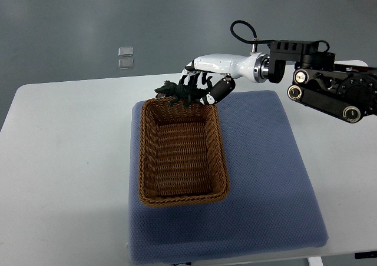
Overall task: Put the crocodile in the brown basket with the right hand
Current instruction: 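Lift the crocodile with the right hand and carry it over the basket, then lower the crocodile into the basket and open the right hand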
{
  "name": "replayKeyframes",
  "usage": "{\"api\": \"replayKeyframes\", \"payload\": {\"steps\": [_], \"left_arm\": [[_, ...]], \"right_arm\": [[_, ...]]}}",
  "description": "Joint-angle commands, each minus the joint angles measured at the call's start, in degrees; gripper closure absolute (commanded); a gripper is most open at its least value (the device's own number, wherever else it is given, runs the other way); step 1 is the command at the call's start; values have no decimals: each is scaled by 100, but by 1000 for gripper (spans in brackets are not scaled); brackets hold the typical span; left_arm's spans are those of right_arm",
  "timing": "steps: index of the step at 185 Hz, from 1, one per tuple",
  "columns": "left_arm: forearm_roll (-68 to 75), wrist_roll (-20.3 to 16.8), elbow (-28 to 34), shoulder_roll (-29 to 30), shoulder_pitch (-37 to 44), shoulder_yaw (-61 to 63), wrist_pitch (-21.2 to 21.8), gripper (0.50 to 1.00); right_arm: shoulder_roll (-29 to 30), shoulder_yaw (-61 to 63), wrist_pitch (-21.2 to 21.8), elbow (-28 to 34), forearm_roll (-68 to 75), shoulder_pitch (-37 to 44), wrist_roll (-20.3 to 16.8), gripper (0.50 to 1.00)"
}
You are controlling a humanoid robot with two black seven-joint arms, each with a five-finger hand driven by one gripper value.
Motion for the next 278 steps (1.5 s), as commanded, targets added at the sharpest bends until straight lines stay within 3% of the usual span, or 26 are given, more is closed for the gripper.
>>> {"api": "replayKeyframes", "payload": {"steps": [1, 94, 137, 158, 174, 198, 220, 278], "left_arm": [[0, 0, 0, 0, 0, 6, -1, 500], [0, 0, 0, 0, 0, 6, -1, 500], [0, 0, 9, 0, 0, 6, -1, 500], [0, 0, 9, 0, 0, 6, -1, 500], [0, 0, 9, 0, 0, -3, -1, 500], [0, 0, 9, 0, 0, -3, -1, 500], [0, 0, 9, 0, 0, -3, 8, 500], [0, 0, 9, 0, 0, -3, -1, 500]], "right_arm": [[209, -30, -82, -7, -12, -175, 15, 1000], [657, -65, -90, -95, -82, -615, 32, 1000], [701, -74, -82, -174, -91, -702, 32, 957], [710, -82, -82, -183, -91, -738, 32, 904], [701, -82, -73, -192, -91, -746, 24, 818], [701, -82, -73, -262, -91, -790, 24, 758], [692, -82, -46, -288, -91, -799, 24, 720], [604, -47, -38, -297, -64, -790, 24, 695]]}}
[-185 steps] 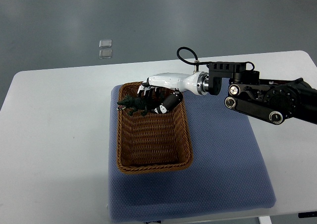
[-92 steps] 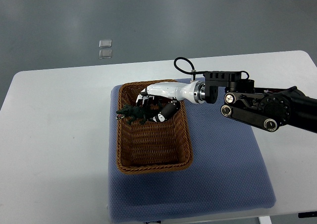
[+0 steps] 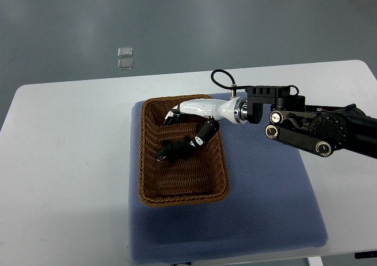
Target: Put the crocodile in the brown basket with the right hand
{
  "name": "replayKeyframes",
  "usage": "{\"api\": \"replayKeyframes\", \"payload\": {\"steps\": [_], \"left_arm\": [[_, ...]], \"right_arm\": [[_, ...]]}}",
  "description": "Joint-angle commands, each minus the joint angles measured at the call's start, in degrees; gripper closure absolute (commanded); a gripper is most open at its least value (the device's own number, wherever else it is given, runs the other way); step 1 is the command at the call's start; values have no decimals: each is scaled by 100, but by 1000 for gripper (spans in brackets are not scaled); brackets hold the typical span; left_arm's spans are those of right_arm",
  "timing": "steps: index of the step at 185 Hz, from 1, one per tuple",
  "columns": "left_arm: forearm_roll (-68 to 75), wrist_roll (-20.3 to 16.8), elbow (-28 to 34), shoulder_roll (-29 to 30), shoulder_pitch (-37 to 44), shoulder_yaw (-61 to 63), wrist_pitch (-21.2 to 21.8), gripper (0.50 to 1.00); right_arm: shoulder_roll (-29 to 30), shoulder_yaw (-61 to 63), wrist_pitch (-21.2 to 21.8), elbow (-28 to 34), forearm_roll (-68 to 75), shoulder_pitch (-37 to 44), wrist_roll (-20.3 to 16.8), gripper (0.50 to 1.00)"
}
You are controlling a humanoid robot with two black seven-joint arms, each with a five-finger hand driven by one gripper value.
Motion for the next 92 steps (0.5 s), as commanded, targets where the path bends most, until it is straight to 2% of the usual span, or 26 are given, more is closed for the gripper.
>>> {"api": "replayKeyframes", "payload": {"steps": [1, 30, 53, 92], "left_arm": [[0, 0, 0, 0, 0, 9, 3, 500], [0, 0, -9, 0, 0, 9, -6, 500], [0, 0, -36, 0, 0, 9, -6, 500], [0, 0, -71, 0, 0, 0, -6, 500]], "right_arm": [[-60, 39, 4, -4, 32, 17, 0, 695], [-218, 153, -23, -4, 85, 123, 17, 683], [-315, 742, -14, -13, 94, 61, 44, 677], [-227, 2341, -40, -233, 339, -738, 184, 650]]}}
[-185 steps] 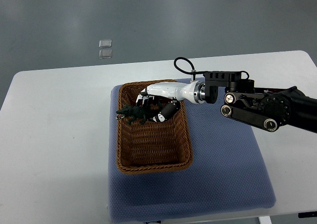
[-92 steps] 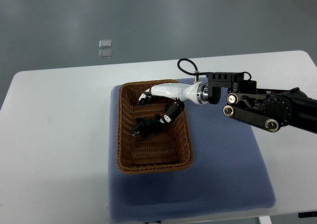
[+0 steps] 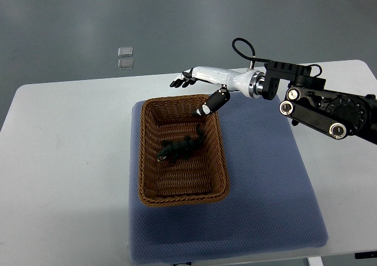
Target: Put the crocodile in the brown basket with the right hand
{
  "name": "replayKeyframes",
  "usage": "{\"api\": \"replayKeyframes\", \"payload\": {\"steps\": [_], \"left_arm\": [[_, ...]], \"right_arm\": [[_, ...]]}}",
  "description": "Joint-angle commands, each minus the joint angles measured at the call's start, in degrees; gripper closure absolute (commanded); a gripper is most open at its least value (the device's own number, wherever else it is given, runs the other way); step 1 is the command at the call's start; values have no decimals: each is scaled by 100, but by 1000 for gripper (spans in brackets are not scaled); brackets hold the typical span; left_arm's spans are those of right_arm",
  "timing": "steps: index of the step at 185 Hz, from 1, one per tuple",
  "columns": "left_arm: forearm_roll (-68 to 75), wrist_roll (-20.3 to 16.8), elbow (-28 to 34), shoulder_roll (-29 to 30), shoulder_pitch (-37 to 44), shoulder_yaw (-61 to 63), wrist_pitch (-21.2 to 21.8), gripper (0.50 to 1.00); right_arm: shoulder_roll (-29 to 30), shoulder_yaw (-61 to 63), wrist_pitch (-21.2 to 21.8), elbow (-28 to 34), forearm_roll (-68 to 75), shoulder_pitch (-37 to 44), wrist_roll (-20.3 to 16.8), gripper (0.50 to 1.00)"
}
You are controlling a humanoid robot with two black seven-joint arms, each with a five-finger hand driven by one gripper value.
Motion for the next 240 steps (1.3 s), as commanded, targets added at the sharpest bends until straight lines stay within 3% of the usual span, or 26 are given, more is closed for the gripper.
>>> {"api": "replayKeyframes", "payload": {"steps": [1, 17, 29, 68, 94, 149, 207, 240], "left_arm": [[-1, 0, -23, 0, 0, -3, -1, 500], [-1, 9, -23, 0, 0, -12, -1, 500], [-1, 0, -23, 0, 0, -3, 8, 500], [-1, 0, -32, 0, 0, 6, -1, 500], [-1, 0, -32, 0, 0, 6, 8, 500], [-1, 9, -93, 0, 0, 15, 8, 500], [-1, 9, -85, 0, 0, 15, 8, 500], [-1, 9, -85, 0, 0, 15, 8, 500]], "right_arm": [[65, 843, -5, -92, 220, -412, 73, 650], [91, 1652, -14, -162, 844, -808, 73, 640], [100, 2065, -23, -320, 1309, -1001, 99, 595], [583, 2996, -409, -1234, 3752, -1274, 214, 574], [628, 3111, -550, -1674, 5062, -1274, 223, 574], [707, 3093, -444, -2096, 7339, -1335, 205, 572], [838, 3111, 742, -2158, 7524, -1581, 223, 572], [838, 3111, 1102, -2158, 7524, -1590, 223, 572]]}}
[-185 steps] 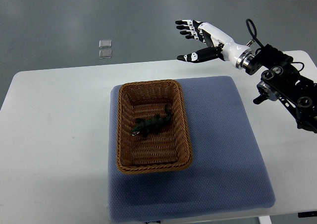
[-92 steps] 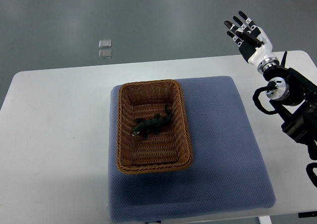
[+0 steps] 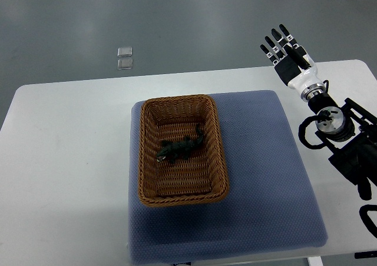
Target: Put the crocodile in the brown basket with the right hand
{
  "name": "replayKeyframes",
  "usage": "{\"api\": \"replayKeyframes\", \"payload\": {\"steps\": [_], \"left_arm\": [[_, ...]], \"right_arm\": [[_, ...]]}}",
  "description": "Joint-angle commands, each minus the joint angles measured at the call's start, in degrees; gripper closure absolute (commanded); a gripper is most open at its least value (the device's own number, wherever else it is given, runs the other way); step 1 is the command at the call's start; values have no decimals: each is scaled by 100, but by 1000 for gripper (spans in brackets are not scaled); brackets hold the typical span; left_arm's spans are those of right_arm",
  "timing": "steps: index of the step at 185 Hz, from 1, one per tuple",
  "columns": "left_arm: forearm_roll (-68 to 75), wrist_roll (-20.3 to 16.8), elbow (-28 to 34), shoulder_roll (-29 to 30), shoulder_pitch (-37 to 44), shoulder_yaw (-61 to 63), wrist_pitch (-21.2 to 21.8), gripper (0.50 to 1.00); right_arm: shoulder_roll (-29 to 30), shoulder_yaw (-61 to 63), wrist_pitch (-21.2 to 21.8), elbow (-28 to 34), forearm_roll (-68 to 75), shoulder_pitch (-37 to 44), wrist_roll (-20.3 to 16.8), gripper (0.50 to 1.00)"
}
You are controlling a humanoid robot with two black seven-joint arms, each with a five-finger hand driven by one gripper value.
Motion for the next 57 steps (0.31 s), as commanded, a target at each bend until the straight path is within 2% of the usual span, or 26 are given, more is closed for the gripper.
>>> {"api": "replayKeyframes", "payload": {"steps": [1, 19, 57], "left_arm": [[0, -1, 0, 0, 0, 3, -3, 500], [-8, -1, 9, 0, 0, -6, -3, 500], [0, -1, 9, 0, 0, -6, -3, 500]], "right_arm": [[0, 0, 177, 0, 0, -3, 1, 572], [0, 0, 308, 0, 0, -3, 1, 572], [0, 8, 300, 9, 0, -3, 1, 572]]}}
